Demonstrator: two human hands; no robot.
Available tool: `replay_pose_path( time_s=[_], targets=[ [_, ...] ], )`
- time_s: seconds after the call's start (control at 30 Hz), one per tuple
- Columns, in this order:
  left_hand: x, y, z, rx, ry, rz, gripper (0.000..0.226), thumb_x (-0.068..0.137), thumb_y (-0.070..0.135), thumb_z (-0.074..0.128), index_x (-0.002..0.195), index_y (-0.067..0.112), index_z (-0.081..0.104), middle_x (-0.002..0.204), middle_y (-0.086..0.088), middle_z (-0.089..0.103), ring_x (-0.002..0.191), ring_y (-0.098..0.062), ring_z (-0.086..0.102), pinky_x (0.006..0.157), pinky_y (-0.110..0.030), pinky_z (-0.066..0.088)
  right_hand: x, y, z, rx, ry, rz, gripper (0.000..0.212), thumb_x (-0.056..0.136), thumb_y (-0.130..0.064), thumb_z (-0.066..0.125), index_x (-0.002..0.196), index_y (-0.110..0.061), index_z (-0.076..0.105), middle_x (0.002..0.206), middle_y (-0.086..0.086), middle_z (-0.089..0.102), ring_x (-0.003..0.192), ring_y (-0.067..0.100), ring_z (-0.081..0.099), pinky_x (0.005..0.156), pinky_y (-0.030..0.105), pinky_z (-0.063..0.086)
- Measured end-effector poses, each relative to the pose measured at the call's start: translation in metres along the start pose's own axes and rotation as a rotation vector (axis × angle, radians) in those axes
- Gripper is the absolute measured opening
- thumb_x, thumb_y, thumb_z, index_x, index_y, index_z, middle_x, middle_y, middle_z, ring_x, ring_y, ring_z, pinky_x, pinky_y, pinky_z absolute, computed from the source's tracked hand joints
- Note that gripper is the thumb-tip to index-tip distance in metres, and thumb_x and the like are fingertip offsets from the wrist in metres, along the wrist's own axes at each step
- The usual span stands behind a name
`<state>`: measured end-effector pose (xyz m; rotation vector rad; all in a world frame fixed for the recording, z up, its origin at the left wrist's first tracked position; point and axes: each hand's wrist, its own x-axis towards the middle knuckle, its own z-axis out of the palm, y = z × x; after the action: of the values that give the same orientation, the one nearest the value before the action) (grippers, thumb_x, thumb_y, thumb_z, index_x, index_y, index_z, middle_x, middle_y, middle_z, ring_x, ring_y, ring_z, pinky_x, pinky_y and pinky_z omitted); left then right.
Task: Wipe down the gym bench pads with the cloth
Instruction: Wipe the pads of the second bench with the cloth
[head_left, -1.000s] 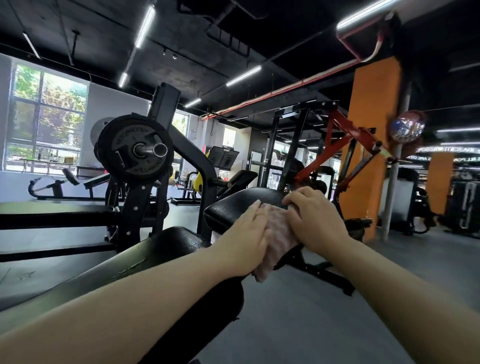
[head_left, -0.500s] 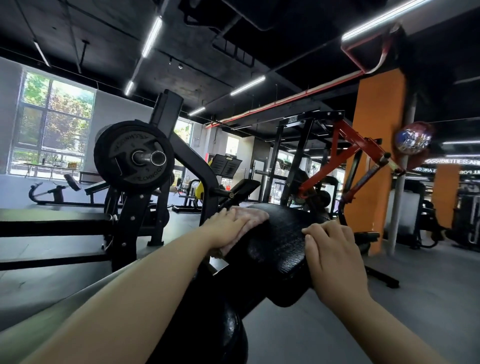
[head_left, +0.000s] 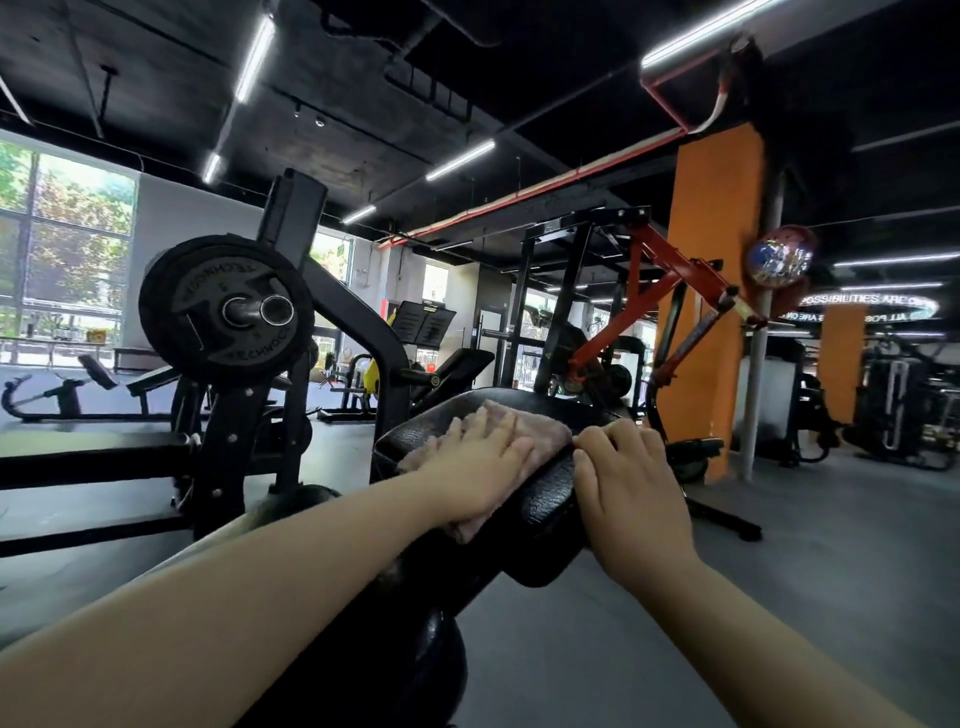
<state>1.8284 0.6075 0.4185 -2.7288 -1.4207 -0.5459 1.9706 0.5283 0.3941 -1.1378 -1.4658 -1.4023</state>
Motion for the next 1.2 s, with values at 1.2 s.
replay_pose_path(
  time_s=[1.2],
  targets=[
    [0.015, 0.047, -0.020, -0.045, -0.034, 0.307, 0.058, 0.094, 0.061, 0.021, 0.145, 0.047, -0.001, 0.158, 0.008, -0.009, 0.145, -0.020, -0.009, 0.114, -0.055, -0.003, -0.026, 0.000, -0.015, 0.316, -0.208, 0.285, 0.055, 0.094, -0.060, 0.029, 0.126, -0.016, 0.037, 0.137, 0.007, 0.034, 0.126, 0.021, 0.033, 0.103, 0.033, 0.034]
  ],
)
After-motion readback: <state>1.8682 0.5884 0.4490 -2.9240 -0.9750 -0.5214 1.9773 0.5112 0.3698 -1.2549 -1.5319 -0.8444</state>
